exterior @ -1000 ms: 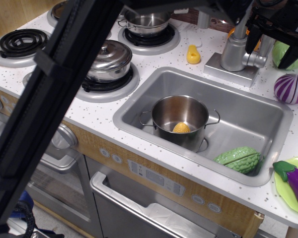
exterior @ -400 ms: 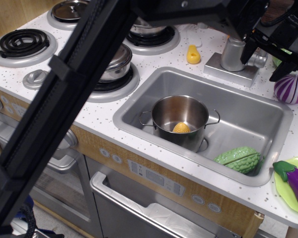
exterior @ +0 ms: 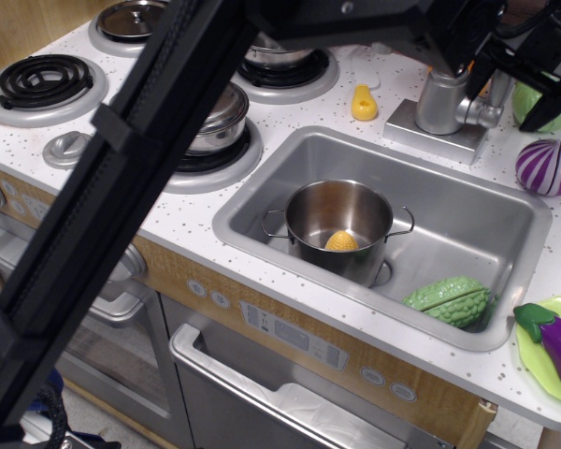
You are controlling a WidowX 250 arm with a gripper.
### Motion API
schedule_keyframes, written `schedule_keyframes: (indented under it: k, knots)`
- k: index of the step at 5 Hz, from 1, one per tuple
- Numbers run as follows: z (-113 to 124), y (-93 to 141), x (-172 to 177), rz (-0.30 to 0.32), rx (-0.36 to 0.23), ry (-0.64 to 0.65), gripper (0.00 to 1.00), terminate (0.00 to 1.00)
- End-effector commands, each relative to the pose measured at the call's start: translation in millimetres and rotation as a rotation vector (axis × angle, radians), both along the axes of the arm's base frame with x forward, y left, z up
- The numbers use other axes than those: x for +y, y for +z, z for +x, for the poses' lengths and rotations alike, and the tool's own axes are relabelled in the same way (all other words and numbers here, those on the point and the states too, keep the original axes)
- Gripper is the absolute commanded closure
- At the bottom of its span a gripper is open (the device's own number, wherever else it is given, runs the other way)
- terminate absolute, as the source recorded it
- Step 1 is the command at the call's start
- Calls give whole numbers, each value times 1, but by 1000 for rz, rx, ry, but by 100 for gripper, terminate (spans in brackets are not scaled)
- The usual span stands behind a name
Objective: Turn lever vertical to front
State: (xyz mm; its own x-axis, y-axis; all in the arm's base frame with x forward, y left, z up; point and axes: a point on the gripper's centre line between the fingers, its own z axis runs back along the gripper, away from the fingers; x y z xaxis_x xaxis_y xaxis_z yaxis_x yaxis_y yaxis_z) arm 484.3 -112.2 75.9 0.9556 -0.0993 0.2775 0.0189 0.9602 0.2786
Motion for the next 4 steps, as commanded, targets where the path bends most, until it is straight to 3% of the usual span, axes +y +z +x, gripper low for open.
schedule_keyframes:
  k: [1, 4]
  knots:
    - [14, 52, 12, -13, -114, 9, 0, 0]
    - [29, 44, 17, -61, -138, -3, 0, 0]
